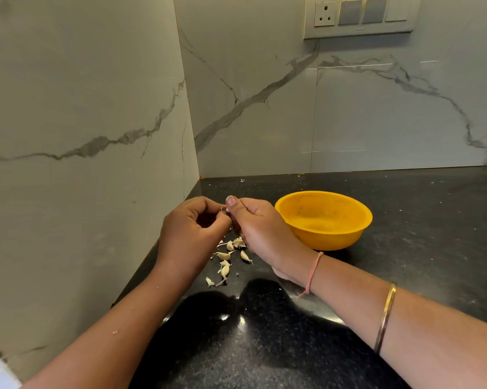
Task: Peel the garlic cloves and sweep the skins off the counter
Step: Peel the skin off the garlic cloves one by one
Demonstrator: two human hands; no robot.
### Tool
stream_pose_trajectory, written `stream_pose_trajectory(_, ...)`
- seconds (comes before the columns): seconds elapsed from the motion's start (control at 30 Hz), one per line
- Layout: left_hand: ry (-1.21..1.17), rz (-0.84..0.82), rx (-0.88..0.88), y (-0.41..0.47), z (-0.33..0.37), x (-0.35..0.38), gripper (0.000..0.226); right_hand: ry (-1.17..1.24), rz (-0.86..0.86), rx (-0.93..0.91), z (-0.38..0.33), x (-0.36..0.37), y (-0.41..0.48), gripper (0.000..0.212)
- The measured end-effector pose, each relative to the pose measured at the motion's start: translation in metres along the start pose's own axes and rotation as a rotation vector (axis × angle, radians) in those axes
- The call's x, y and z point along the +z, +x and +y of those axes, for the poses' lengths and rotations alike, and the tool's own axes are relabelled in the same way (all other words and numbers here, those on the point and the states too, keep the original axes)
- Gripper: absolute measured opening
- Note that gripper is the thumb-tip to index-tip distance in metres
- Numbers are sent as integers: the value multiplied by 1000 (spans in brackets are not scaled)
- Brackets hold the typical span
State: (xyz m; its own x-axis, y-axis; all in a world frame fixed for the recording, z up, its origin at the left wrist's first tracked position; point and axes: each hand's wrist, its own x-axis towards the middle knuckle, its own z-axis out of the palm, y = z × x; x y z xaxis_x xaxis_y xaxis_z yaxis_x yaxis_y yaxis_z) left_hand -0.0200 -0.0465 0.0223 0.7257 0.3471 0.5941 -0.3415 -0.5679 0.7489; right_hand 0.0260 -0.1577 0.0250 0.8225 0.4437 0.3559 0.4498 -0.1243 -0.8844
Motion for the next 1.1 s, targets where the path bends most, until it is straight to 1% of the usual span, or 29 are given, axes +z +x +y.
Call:
stream_pose_trajectory(0.1, -63, -18, -51, 0, -1, 1, 22, 137, -39, 94, -2, -2, -1, 43)
stream_pose_trajectory(0.2, -82, -22, -48, 0, -1, 1, 22, 277, -106, 205, -6, -5, -3, 49)
stream_pose_trajectory(0.33, -103, -31, -31, 0, 0, 1, 21, 431, -162, 360, -10, -7, -1, 52)
stream_pose_trajectory(0.43, -103, -59, -6, 0, -1, 0, 20, 515, -179, 447, -11, -9, 1, 54)
stream_pose_trajectory(0.53, -106, -77, 1, 1, -3, -1, 16, 560, -189, 492, -10, -12, 2, 56)
stream_pose_trajectory(0.6, -112, -90, -13, 1, -3, -1, 16, 542, -171, 485, -10, -13, 2, 55)
stream_pose_trajectory(0.7, -118, -83, -56, 2, -3, 0, 23, 457, -109, 429, -9, -11, 1, 48)
stream_pose_trajectory(0.77, -115, -79, -86, 3, -3, -1, 23, 431, -64, 388, -7, -11, 2, 38)
stream_pose_trajectory(0.87, -105, -83, -104, 4, -3, 0, 23, 458, -9, 315, -3, -11, 4, 18)
stream_pose_trajectory(0.97, -106, -70, -132, 4, -4, 0, 23, 492, -13, 226, 0, -11, 4, 7)
stream_pose_trajectory(1.1, -129, -26, -185, 7, -6, -2, 18, 532, -24, 181, 3, -11, 6, 10)
